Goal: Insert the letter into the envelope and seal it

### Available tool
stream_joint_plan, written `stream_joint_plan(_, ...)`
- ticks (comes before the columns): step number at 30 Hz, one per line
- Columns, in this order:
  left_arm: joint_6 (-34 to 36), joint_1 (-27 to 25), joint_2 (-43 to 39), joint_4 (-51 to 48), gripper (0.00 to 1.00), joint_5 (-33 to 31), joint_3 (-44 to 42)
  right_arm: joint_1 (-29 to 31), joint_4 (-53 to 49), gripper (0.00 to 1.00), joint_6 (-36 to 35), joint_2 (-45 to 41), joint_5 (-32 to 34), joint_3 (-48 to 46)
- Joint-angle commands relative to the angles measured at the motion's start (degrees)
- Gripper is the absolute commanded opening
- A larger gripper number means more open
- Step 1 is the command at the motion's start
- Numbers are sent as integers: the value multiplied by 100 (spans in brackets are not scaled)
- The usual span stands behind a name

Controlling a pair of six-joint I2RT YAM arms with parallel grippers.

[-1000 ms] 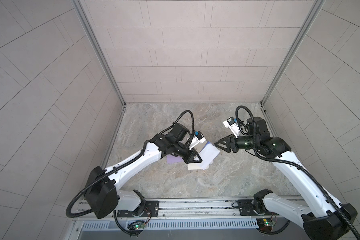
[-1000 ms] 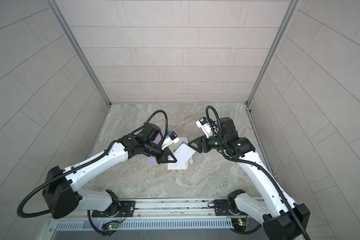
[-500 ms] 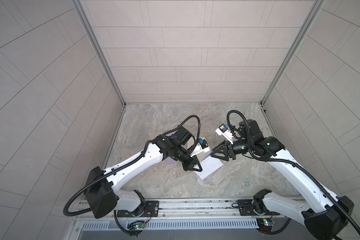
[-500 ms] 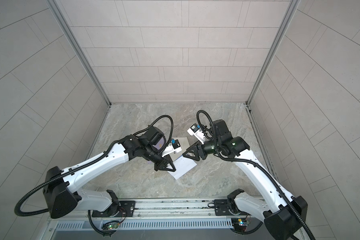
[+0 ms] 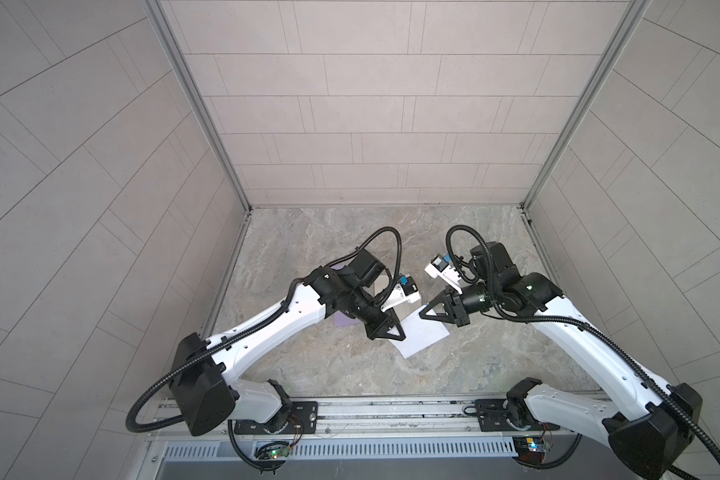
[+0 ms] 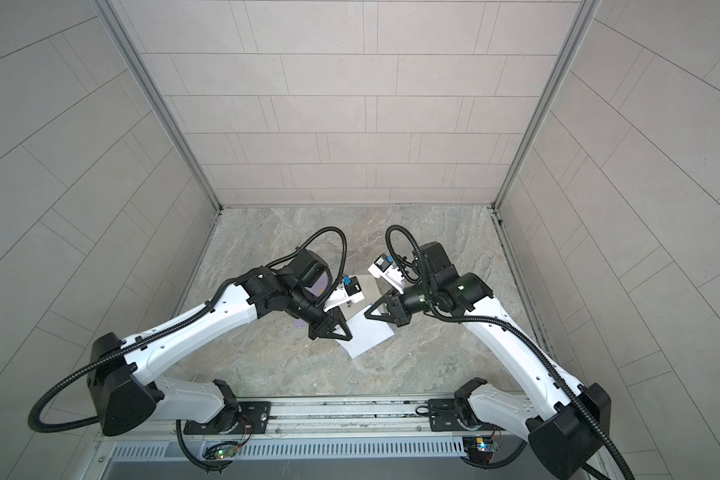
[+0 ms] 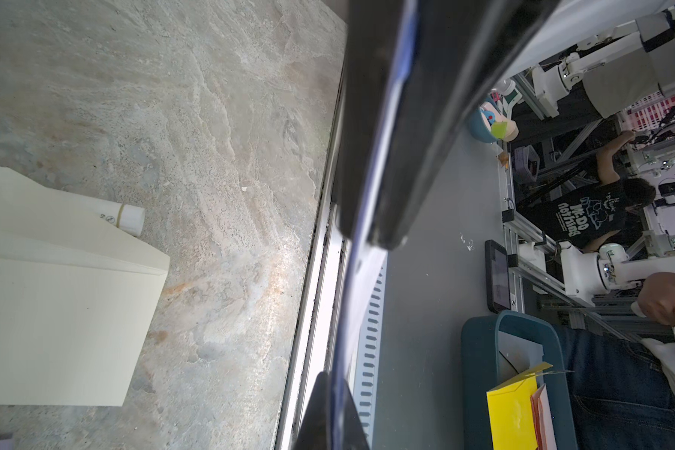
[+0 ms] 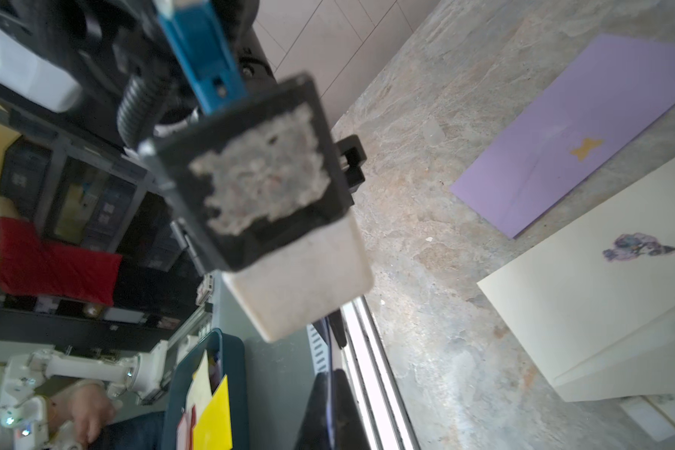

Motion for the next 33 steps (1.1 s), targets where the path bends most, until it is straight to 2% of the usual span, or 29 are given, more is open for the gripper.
stream_joint_plan(1,-62,47,17,282,29,-112,205,32,174,0,188,-85,481,-83)
stream_joint_plan(2,-201,110,1,385,43,-171,204,22,275,0,334,-113,848,-103)
stream_joint_plan(3,-379,222,-25,592,62,-184,167,-17,440,0,526,-148,1205,-158)
stream_joint_plan(4,-726,374,-59,967,74,-185,29,-66,673,0,798,-207,1641,-255)
stream_joint_plan(7,-2181,757,-247,2877,85,-280,-745,-388,1536,0,1772,-417,2647,-673)
stream_joint_plan(10,-3639,896,-353,4760,85,-1274,-1639,-790,2899,0,3178,-630,3178,-1450)
stream_joint_plan(12,-4196,893,-206,5108,86,-1798,-1846,-846,3984,0,4098,-812,3555,-2049)
stream_joint_plan(16,-4937,861,294,5881,90,-1862,-2010,-819,5619,0,5158,-1263,4378,-3044)
stream_joint_plan(18,-5085,862,410,6148,93,-1839,-2028,-807,5992,0,5322,-1505,4653,-3230)
stream_joint_plan(21,-5228,861,551,6503,96,-1616,-1970,-807,5964,0,5309,-1763,4868,-3226)
stream_joint_plan(23,-5316,841,684,6700,97,-1438,-1893,-803,6117,0,5331,-1821,4851,-3248)
stream_joint_plan(27,-5483,798,957,7027,100,-1131,-1700,-805,6350,0,5389,-1701,4867,-3228)
stream_joint_plan(31,-5969,778,1262,7985,100,-805,-1633,-741,6866,0,5572,-1380,4738,-3202)
stream_joint_plan(33,-6032,749,1393,8078,100,-611,-1490,-623,7057,0,5614,-1210,4723,-3147)
